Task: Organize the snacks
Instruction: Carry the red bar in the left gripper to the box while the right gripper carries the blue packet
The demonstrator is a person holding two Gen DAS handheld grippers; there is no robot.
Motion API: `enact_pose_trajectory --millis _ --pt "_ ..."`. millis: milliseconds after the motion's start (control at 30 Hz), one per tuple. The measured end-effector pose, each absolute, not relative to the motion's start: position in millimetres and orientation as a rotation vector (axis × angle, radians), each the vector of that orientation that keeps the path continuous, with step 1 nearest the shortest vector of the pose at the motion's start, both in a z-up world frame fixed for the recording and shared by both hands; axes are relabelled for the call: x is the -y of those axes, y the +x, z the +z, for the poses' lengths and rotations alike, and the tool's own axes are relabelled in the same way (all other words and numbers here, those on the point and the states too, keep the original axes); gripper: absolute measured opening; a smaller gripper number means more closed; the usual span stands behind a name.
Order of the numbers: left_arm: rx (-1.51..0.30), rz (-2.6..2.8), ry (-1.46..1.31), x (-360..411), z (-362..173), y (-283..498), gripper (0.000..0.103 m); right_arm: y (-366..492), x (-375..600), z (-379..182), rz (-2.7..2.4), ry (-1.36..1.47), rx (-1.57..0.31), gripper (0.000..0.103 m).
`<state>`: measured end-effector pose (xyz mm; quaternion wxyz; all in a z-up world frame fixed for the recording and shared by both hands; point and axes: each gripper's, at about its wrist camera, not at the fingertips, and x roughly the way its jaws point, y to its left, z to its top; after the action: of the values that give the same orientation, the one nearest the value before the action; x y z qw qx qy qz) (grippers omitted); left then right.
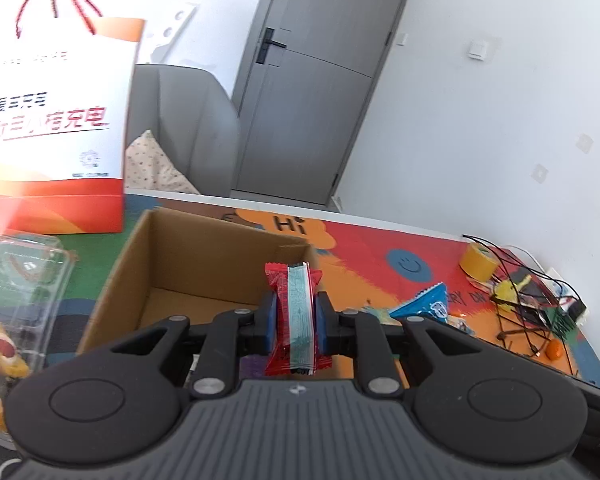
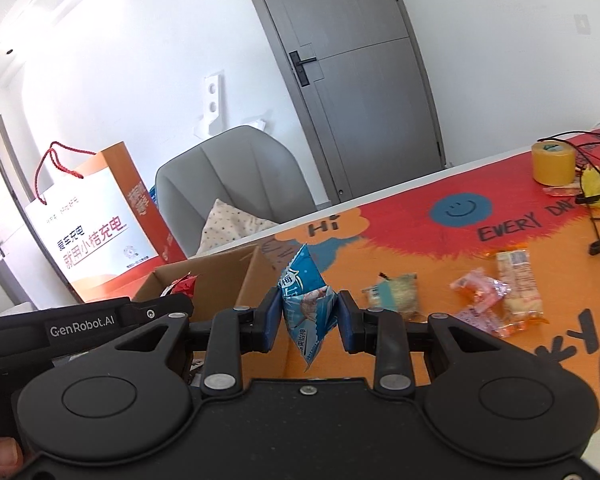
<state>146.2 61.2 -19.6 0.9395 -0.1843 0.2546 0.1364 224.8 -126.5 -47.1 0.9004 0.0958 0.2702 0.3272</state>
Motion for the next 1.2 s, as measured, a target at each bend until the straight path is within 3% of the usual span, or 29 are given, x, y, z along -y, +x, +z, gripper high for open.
enact_pose_trajectory --millis 600,967,1200 --pt "-0.51 0.383 -0.473 -121 -25 128 0.02 212 72 -38 0.738 0.137 -0.562 0.031" --pt "-0.498 0.409 -0.484 -135 -21 116 0.044 208 45 -35 0.774 0.104 -0.569 0.031" --pt "-0.492 0.42 -0.494 -141 -19 109 0.049 204 30 -36 0.801 0.09 -0.583 0.031"
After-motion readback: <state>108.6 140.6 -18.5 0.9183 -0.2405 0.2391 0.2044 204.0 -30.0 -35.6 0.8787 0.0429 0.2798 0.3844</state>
